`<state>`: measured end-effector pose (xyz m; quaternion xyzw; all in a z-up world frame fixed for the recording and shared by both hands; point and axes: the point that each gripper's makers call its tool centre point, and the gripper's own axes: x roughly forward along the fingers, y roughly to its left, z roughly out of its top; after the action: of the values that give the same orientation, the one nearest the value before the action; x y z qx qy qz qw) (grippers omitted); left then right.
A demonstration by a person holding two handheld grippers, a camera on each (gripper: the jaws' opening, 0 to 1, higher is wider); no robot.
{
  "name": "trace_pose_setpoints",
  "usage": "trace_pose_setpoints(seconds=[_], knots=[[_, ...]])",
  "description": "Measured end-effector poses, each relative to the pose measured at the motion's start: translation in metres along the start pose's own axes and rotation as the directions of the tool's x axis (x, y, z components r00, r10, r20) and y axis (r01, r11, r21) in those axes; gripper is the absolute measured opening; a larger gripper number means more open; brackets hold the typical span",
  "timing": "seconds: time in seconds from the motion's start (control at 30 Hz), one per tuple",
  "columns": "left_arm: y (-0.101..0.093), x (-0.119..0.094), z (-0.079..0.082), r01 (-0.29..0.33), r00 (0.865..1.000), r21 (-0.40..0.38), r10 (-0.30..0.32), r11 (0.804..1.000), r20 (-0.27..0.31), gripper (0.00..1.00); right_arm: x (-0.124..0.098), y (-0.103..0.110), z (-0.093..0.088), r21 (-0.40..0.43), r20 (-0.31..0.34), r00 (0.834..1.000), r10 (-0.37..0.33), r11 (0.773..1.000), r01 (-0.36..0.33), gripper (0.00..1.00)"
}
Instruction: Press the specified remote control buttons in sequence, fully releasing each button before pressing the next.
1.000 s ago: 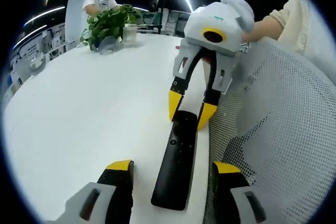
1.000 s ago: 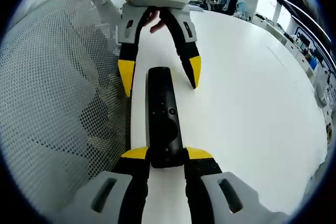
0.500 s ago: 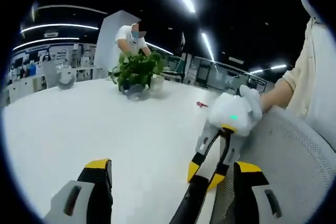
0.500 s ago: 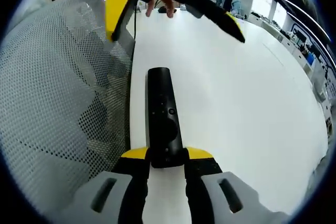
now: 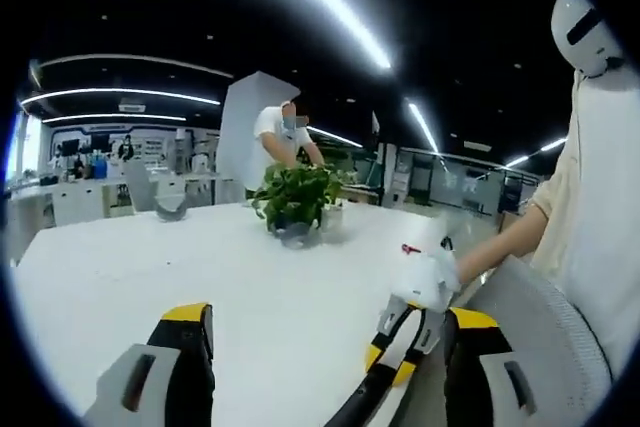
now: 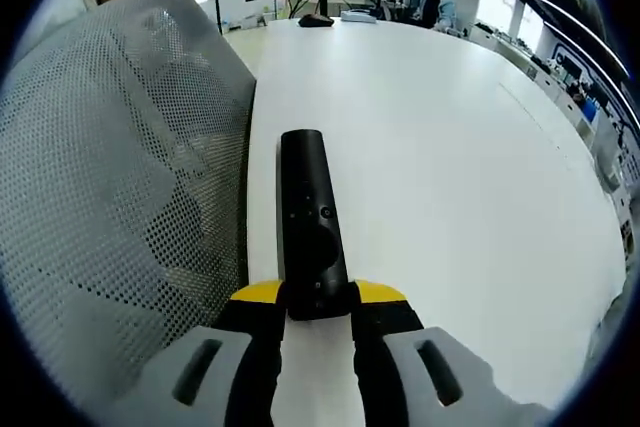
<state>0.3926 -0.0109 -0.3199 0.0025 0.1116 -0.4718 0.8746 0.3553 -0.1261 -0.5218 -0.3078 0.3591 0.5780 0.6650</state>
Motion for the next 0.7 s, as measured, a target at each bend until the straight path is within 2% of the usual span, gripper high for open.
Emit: trace_pose_setpoints(seconds=[0.2, 0.33, 0.37, 0.4, 0.5, 0.6, 0.7], knots=[[0.009, -0.04, -0.003, -0.14, 0.99, -0.028, 0.141, 0.99, 0.022, 1.0, 0.0, 0.0, 0.0, 0.002, 0.01, 1.0, -0.002, 1.0, 0.002, 0.25], [0.016, -0.058, -0.008, -0.229, 0.973, 0.002, 0.229, 0.973, 0.019, 1.0, 0.0, 0.0, 0.0, 0.0, 0.009, 1.0, -0.001, 1.0, 0.001, 0.25], [0.019, -0.063, -0.011, -0.262, 0.965, 0.003, 0.261, 0.965, 0.023, 1.0, 0.0, 0.0, 0.0, -0.001, 0.008, 1.0, -0.001, 1.0, 0.001, 0.25], [0.02, -0.065, -0.013, -0.277, 0.96, -0.003, 0.277, 0.961, 0.029, 1.0, 0.0, 0.0, 0.0, -0.001, 0.007, 1.0, -0.001, 1.0, 0.001, 0.25], [0.027, -0.07, -0.014, -0.337, 0.936, -0.083, 0.343, 0.938, 0.083, 1.0, 0.0, 0.0, 0.0, 0.0, 0.007, 1.0, -0.002, 1.0, 0.002, 0.26], [0.034, -0.071, -0.018, -0.37, 0.925, -0.057, 0.373, 0.927, 0.07, 1.0, 0.0, 0.0, 0.0, 0.0, 0.009, 1.0, -0.004, 1.0, 0.004, 0.26], [0.038, -0.071, -0.022, -0.379, 0.922, -0.057, 0.383, 0.924, 0.066, 1.0, 0.0, 0.0, 0.0, 0.0, 0.013, 1.0, -0.003, 1.0, 0.003, 0.25]])
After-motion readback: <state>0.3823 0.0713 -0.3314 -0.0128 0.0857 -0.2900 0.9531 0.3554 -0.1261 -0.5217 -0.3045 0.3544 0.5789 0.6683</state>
